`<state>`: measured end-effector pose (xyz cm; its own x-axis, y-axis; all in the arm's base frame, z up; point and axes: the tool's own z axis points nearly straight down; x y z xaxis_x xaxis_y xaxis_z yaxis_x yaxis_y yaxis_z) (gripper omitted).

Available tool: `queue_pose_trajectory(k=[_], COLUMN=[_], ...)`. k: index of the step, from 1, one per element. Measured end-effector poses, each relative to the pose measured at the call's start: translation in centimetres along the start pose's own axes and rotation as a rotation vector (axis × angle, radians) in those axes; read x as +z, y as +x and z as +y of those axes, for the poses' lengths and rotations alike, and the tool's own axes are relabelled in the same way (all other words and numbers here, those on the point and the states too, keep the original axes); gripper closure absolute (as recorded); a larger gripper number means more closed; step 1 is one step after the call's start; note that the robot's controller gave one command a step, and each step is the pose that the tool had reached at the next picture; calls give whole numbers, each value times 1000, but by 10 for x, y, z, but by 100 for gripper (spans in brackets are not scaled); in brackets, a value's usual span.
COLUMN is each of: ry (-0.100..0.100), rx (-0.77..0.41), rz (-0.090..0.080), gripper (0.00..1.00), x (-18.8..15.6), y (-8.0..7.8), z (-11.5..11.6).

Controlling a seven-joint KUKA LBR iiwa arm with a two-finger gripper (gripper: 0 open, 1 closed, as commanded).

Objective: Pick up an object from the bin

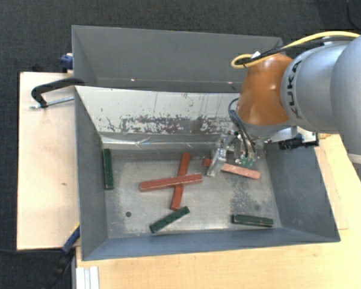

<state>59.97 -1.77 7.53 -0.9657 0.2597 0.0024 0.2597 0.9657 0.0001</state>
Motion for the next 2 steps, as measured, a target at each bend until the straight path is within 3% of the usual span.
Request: queue_pose_trajectory(k=[1,2], ry=[0,-2], rx=[0,0], rz=[2,-7], gripper=[100,100], x=[-22,-41], y=[1,-2], z=[0,1])
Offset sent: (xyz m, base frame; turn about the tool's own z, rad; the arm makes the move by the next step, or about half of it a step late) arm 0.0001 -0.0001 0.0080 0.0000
